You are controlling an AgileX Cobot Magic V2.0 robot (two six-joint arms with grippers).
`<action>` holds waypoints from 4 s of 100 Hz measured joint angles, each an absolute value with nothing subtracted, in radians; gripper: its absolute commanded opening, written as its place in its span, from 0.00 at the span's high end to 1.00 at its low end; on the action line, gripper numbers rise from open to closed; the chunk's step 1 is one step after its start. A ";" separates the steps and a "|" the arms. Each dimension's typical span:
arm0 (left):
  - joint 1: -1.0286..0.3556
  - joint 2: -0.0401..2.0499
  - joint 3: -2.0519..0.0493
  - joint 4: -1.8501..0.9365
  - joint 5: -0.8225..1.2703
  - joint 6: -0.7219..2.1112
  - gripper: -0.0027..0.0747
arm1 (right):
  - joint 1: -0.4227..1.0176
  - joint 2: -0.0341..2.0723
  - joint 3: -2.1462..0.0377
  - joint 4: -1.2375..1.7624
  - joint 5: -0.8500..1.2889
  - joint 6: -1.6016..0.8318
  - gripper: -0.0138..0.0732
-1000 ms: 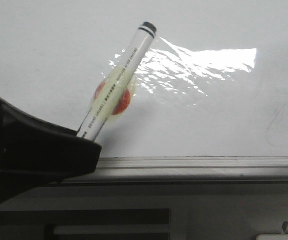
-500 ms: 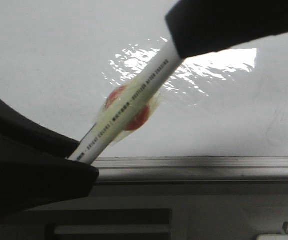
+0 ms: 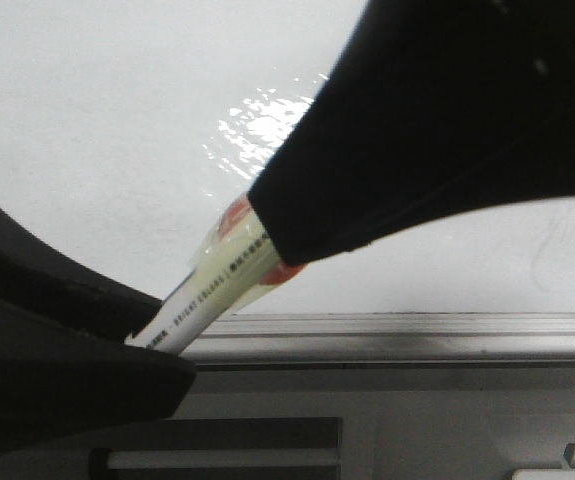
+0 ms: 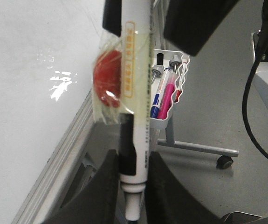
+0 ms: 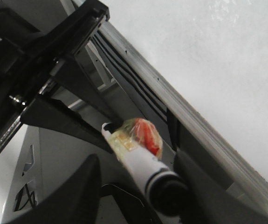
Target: Write number 9 on whiteboard
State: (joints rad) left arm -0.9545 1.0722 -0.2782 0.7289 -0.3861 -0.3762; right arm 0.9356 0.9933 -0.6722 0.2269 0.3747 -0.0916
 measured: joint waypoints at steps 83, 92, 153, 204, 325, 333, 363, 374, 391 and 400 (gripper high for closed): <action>-0.953 0.853 -0.278 0.599 -0.188 -0.375 0.48 | 0.918 0.939 -0.678 0.263 0.352 -0.092 0.91; -0.953 0.733 -0.276 0.566 -0.138 -0.375 0.48 | 0.881 0.916 -0.678 0.263 0.352 -0.085 0.90; -0.834 0.478 -0.274 0.460 -0.061 -0.376 0.48 | 0.642 1.002 -0.900 0.226 0.455 -0.080 0.90; -0.834 0.478 -0.274 0.450 -0.091 -0.376 0.48 | 0.674 1.246 -1.044 0.254 0.522 -0.100 0.90; -0.918 0.767 -0.274 0.529 -0.207 -0.376 0.48 | 0.792 1.171 -1.010 0.267 0.656 -0.043 0.90; -0.925 0.868 -0.274 0.533 -0.292 -0.376 0.48 | 0.798 1.171 -1.010 0.278 0.664 -0.029 0.90; -0.925 1.087 -0.274 0.484 -0.489 -0.376 0.48 | 0.799 1.171 -1.010 0.331 0.721 -0.012 0.90; -0.925 1.112 -0.274 0.475 -0.516 -0.376 0.53 | 0.799 1.171 -1.010 0.336 0.729 0.000 0.90; -0.925 1.120 -0.274 0.426 -0.536 -0.375 0.81 | 0.799 1.171 -1.010 0.339 0.742 0.005 0.90; -0.925 1.120 -0.274 0.418 -0.538 -0.375 0.97 | 0.799 1.171 -1.010 0.339 0.742 0.005 0.90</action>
